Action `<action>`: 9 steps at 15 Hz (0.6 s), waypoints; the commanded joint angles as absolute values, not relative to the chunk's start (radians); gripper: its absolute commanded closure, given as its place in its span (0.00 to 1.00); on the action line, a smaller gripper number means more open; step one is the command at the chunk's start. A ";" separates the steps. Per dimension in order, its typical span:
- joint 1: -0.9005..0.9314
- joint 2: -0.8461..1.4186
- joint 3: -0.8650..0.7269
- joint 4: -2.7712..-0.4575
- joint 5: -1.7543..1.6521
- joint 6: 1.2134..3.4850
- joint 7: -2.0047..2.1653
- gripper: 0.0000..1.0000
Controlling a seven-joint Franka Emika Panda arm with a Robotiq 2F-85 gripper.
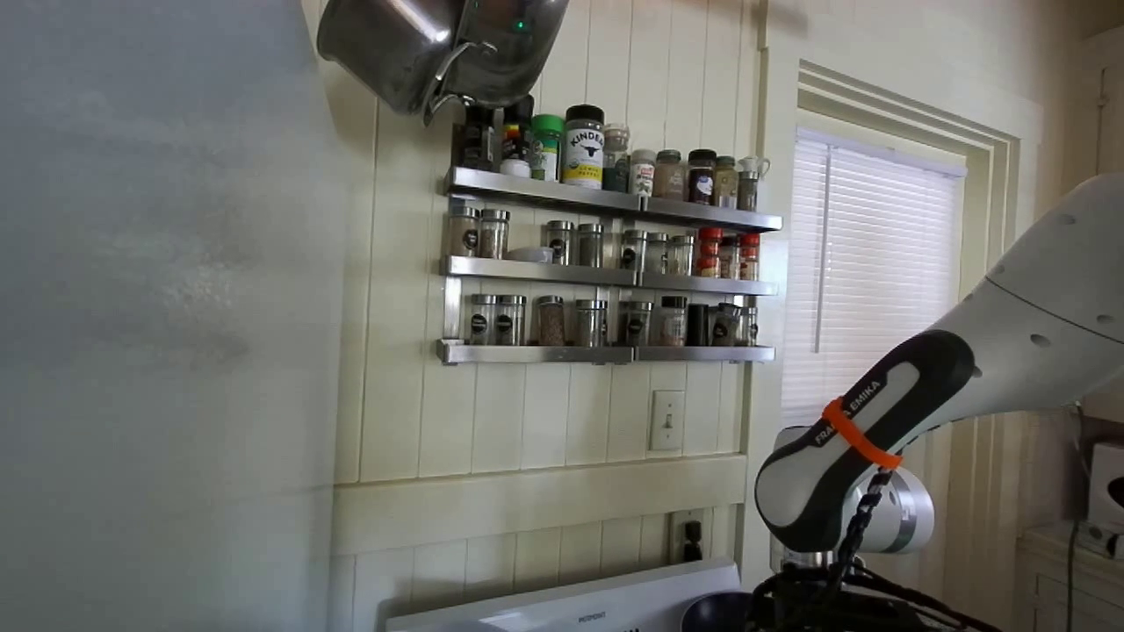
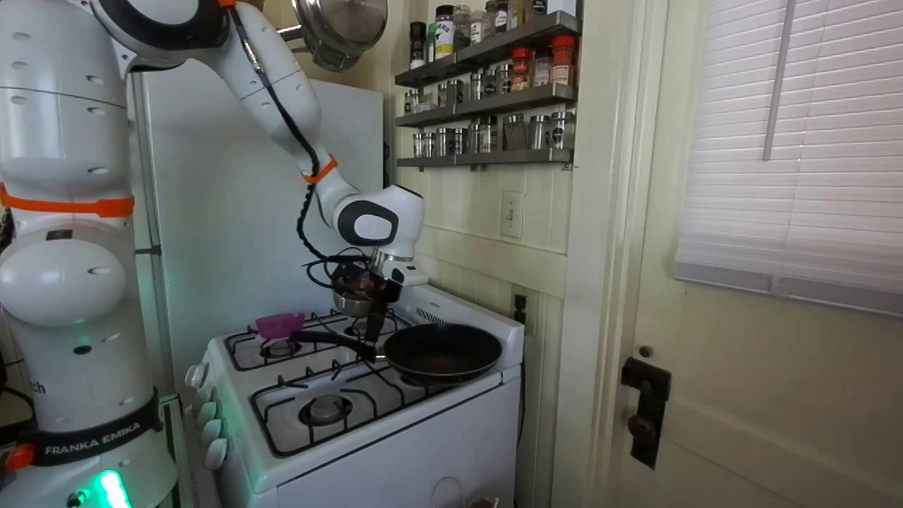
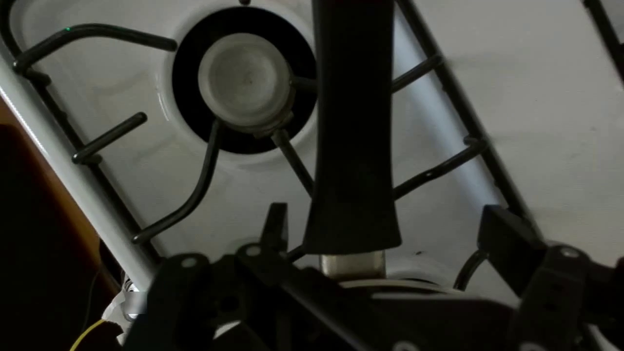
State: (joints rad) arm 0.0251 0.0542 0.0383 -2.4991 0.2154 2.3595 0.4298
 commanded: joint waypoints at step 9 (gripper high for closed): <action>0.047 0.164 0.031 -2.508 0.233 2.541 0.423 0.00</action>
